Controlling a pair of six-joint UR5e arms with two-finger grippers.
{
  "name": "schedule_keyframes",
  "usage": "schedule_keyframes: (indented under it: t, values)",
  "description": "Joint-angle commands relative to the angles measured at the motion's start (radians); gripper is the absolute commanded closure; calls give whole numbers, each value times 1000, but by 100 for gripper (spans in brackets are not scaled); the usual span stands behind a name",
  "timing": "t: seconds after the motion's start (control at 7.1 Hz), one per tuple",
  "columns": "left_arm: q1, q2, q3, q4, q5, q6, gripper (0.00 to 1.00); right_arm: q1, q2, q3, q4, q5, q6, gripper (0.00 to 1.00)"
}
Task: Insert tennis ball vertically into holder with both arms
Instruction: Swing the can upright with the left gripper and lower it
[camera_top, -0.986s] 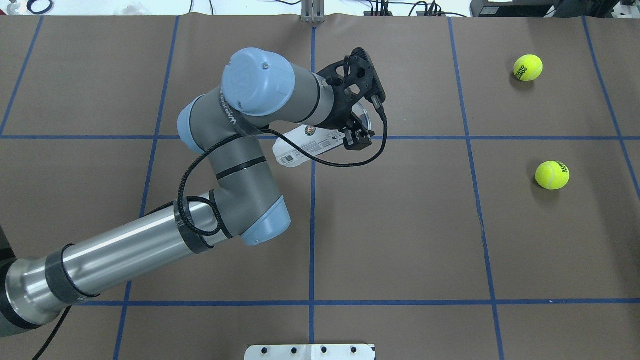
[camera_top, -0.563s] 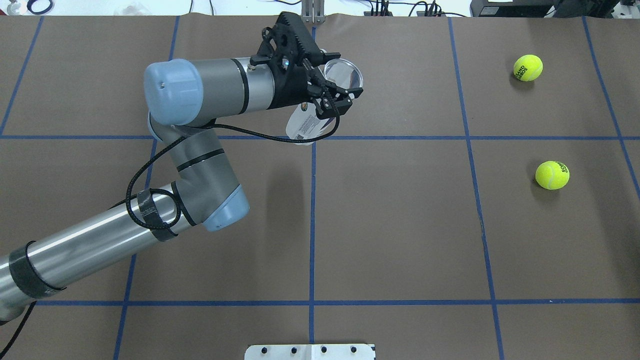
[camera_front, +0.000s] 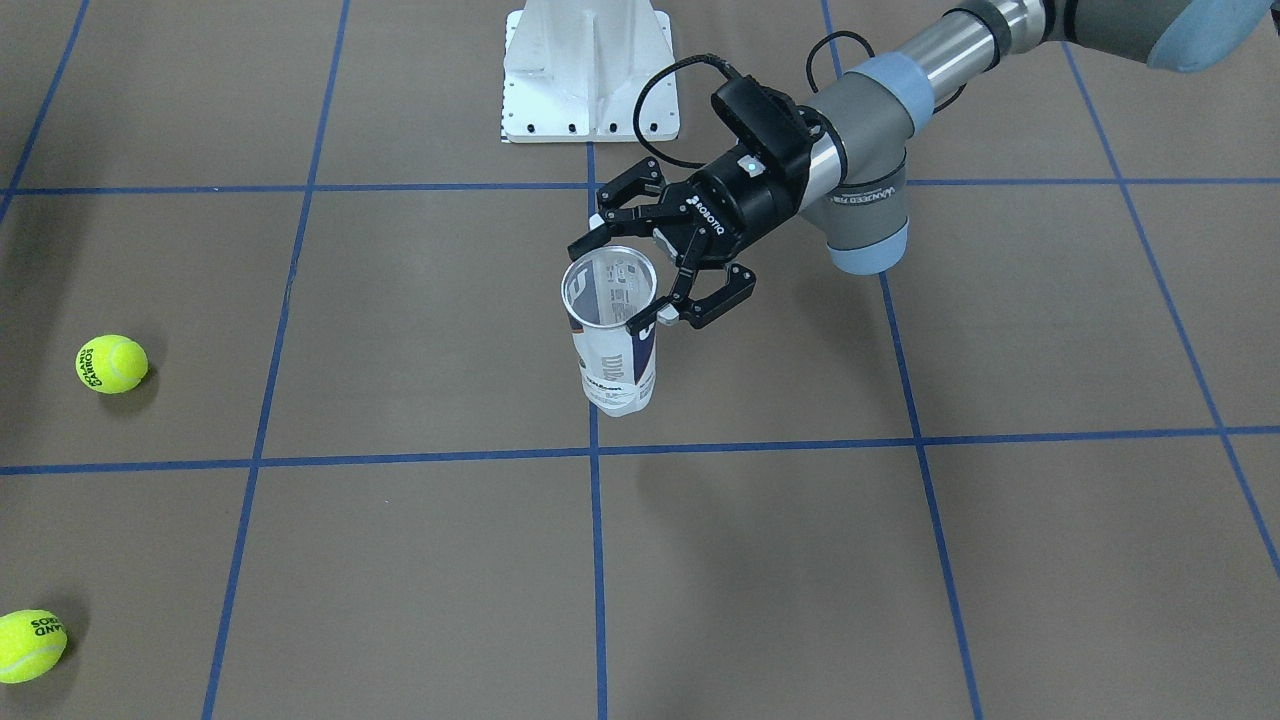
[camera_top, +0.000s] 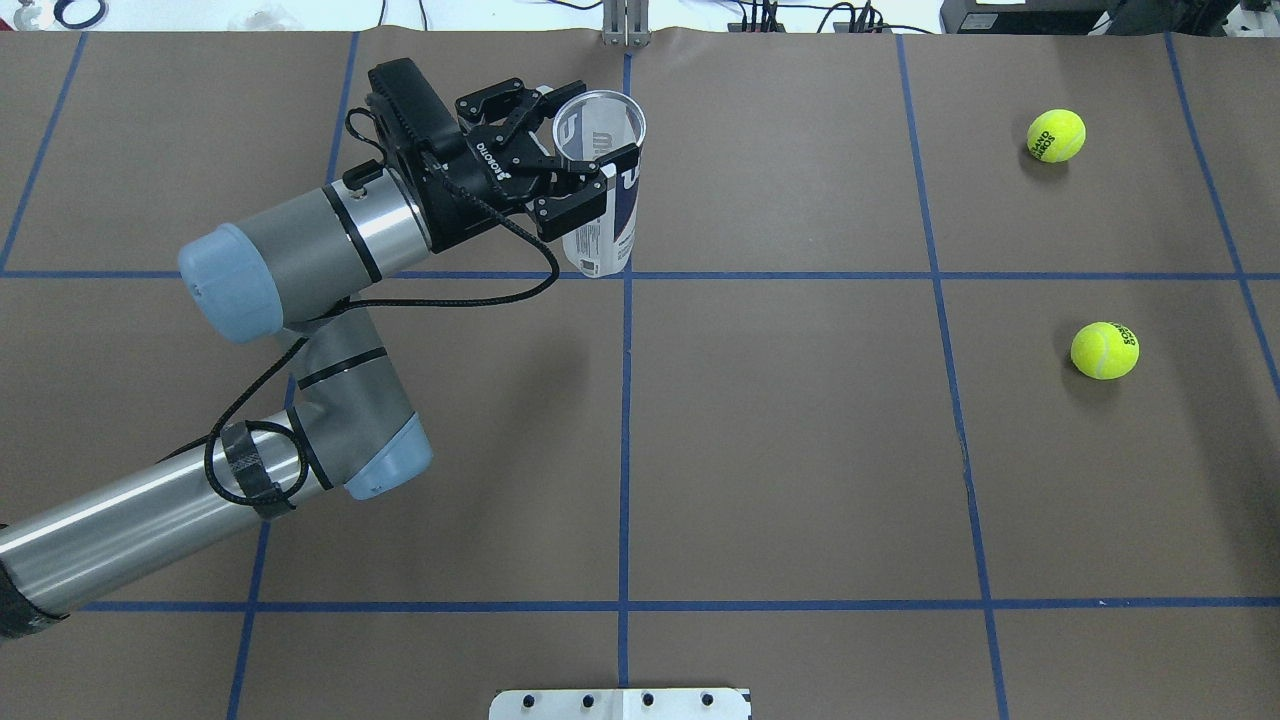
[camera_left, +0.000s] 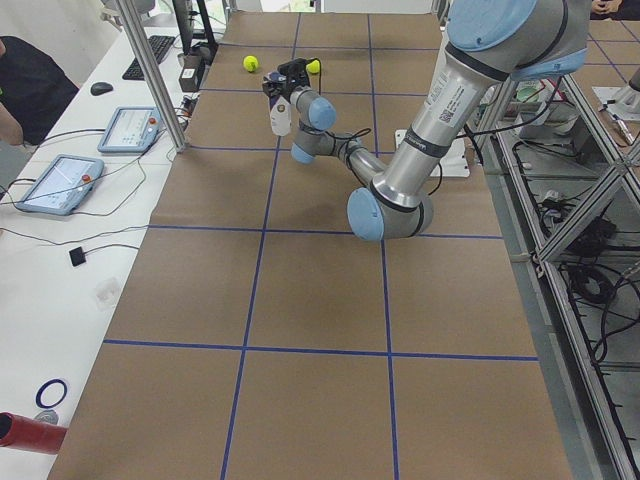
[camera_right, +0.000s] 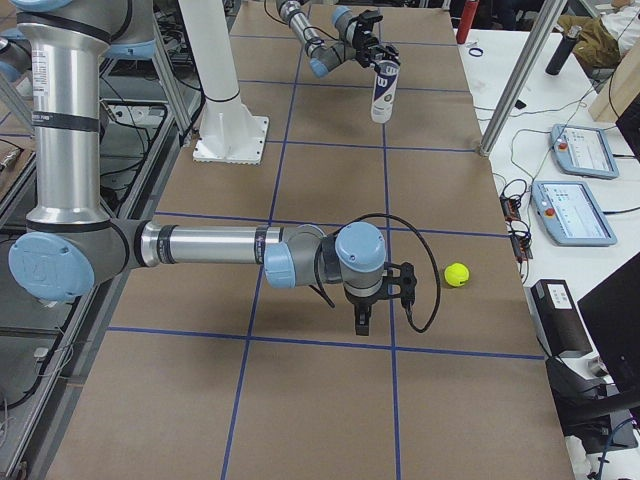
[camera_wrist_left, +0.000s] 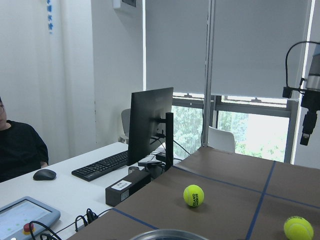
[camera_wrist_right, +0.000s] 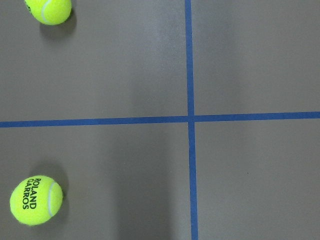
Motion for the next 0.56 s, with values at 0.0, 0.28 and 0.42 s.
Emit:
schedule_keyframes:
  t: [0.0,0.28,0.42]
  values:
    - [56,9,63,-93,64,2,51,0,1,1,-2,0,1,0]
    - [66,24,94,-110,63,10,51,0,-1,1,-2,0,1,0]
    - [67,21,94,-113,65,1,50,0,1,1,-2,0,1,0]
